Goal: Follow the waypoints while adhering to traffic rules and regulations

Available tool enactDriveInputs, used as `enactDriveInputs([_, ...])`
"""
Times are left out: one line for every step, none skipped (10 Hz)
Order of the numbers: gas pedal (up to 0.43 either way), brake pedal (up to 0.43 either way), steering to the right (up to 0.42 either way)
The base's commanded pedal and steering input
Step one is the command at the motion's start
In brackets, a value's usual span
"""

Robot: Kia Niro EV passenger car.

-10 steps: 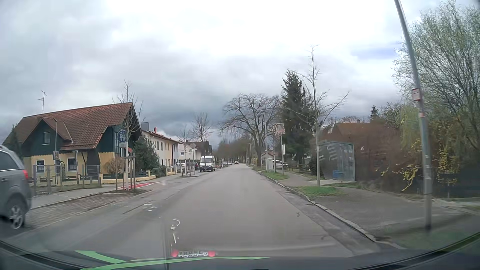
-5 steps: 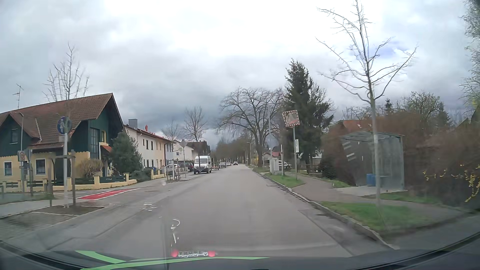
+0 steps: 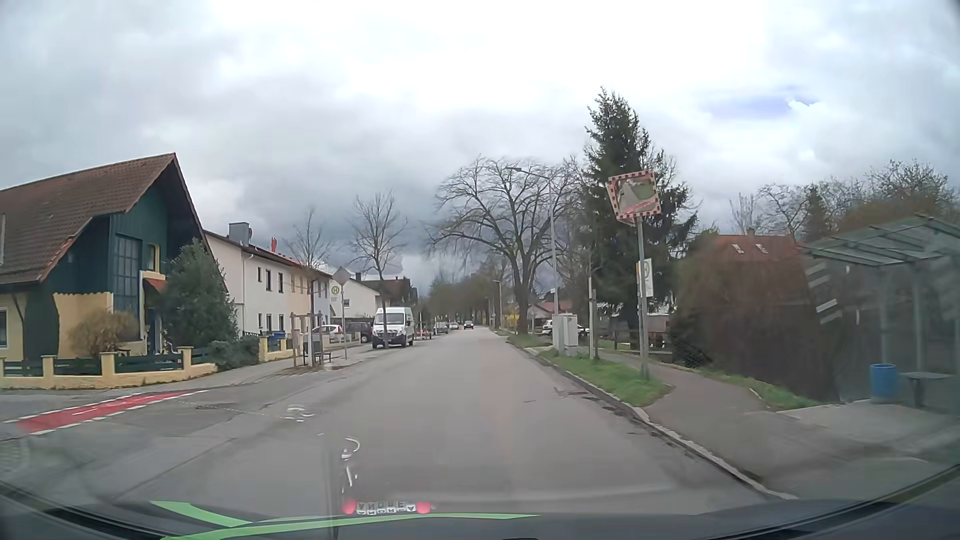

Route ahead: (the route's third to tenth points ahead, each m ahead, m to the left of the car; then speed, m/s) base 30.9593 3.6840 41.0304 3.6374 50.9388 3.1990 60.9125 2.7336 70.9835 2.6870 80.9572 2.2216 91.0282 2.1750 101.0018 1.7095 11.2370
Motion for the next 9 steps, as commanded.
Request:
enactDriveInputs([0.110,0.000,0.003])
enactDriveInputs([0.110,0.000,0.003])
enactDriveInputs([0.110,0.000,0.003])
enactDriveInputs([0.110,0.000,0.003])
enactDriveInputs([0.110,0.000,0.003])
enactDriveInputs([0.110,0.000,0.003])
enactDriveInputs([0.110,0.000,0.003])
enactDriveInputs([0.110,0.000,0.003])
enactDriveInputs([0.110,0.000,0.003])
